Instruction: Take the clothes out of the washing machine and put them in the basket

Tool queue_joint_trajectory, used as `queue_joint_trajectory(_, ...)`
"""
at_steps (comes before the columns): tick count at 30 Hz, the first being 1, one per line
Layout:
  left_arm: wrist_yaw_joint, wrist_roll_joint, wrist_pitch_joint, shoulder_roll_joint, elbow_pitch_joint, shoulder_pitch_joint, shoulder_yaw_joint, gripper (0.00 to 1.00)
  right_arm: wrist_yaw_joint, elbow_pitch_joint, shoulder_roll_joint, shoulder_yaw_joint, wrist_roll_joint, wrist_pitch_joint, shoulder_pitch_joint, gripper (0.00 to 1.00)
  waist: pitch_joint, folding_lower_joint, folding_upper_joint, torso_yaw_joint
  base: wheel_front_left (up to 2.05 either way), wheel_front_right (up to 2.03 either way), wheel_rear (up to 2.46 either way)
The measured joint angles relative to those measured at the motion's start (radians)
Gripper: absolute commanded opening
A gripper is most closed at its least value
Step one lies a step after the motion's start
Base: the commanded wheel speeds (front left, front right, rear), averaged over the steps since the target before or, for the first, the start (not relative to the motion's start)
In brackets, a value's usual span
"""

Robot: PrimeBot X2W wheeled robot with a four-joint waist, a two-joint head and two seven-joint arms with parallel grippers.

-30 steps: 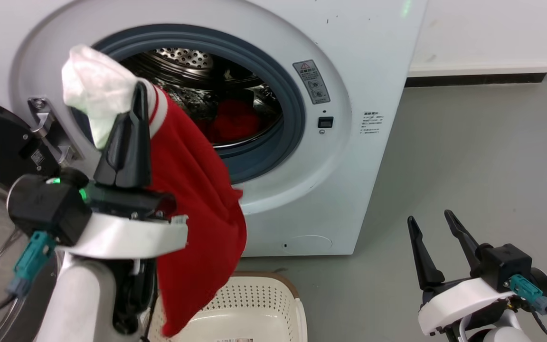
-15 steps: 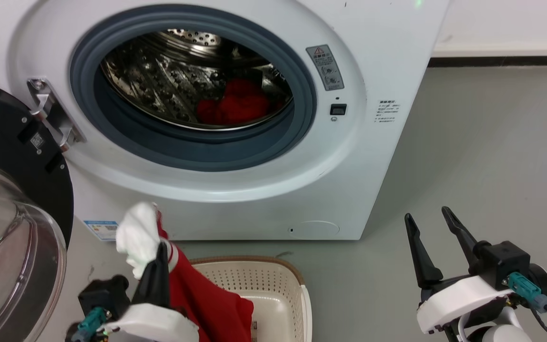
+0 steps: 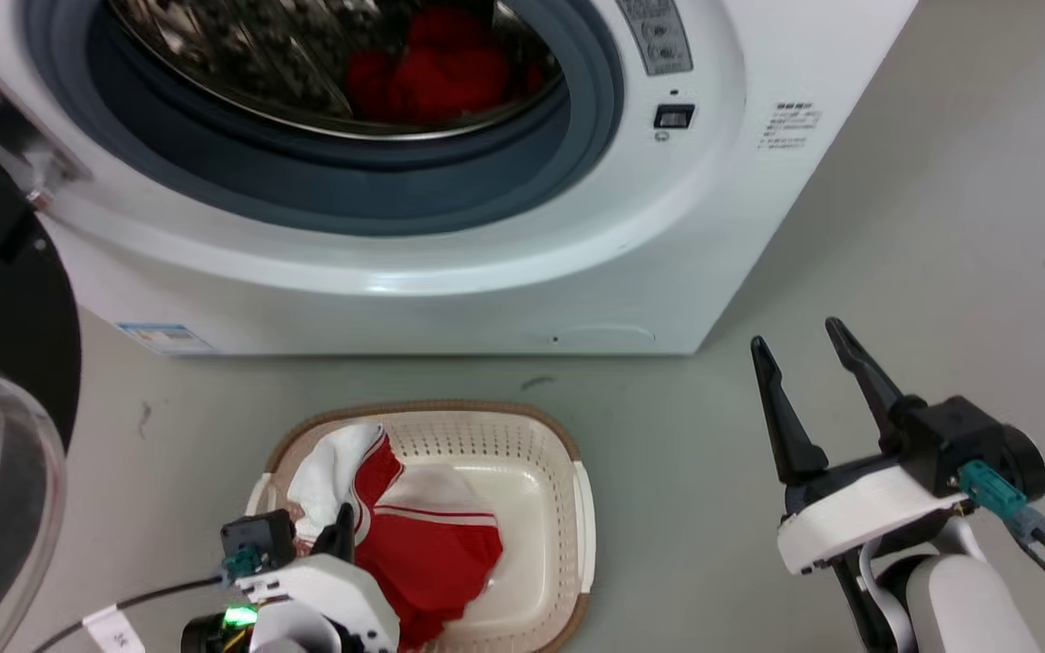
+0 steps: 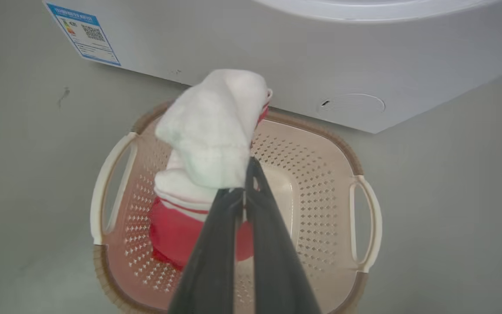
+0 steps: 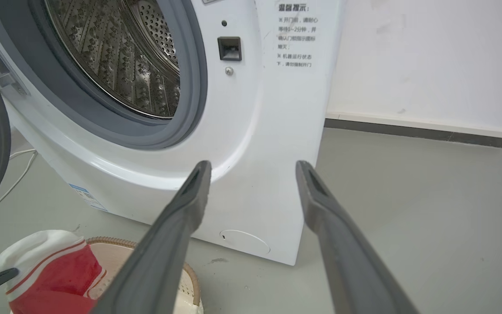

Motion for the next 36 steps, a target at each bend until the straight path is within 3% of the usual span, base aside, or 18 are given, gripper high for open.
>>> queue_joint_trajectory(11,-0.022,-0.024,-0.033,-0.012,0.423,-0.332,0.008,0.00,0.000,-0.011,0.000,0.034,-0.004,-0.028,-0.108,1.00,0.239,0.0001,0.0000,-0.049,0.00,0.00,0.00)
queue_joint_trajectory(16,-0.017,-0.053,-0.035,0.006,0.521,-0.404,0.037,0.00,0.000,0.000,0.000,0.060,0.002,-0.050,-0.145,1.00,0.335,0.0002,0.0000,-0.079,0.00,0.00,0.00)
queue_joint_trajectory(23,-0.014,-0.070,-0.042,0.021,0.558,-0.429,0.055,0.00,0.000,0.027,0.000,0.070,0.017,-0.080,-0.170,1.00,0.421,0.0001,0.0000,-0.120,0.00,0.00,0.00)
queue_joint_trajectory(25,-0.014,-0.070,-0.042,0.022,0.565,-0.429,0.055,0.31,0.000,0.038,0.000,0.071,0.018,-0.086,-0.176,1.00,0.439,0.0001,0.0000,-0.130,0.00,0.00,0.00)
queue_joint_trajectory(26,-0.015,-0.070,-0.042,0.022,0.568,-0.429,0.055,0.58,0.000,0.043,0.000,0.071,0.018,-0.088,-0.180,1.00,0.445,0.0001,0.0000,-0.134,0.00,0.00,0.00)
queue_joint_trajectory(27,-0.018,-0.071,-0.043,0.023,0.569,-0.429,0.055,1.00,0.000,0.050,0.000,0.070,0.018,-0.092,-0.184,1.00,0.447,0.0001,0.0000,-0.136,0.00,0.00,0.00)
queue_joint_trajectory(36,-0.041,-0.055,-0.044,0.012,0.552,-0.384,0.034,1.00,0.000,0.117,0.000,0.052,0.016,-0.107,-0.177,1.00,0.336,0.0000,0.0000,-0.121,0.00,0.00,0.00)
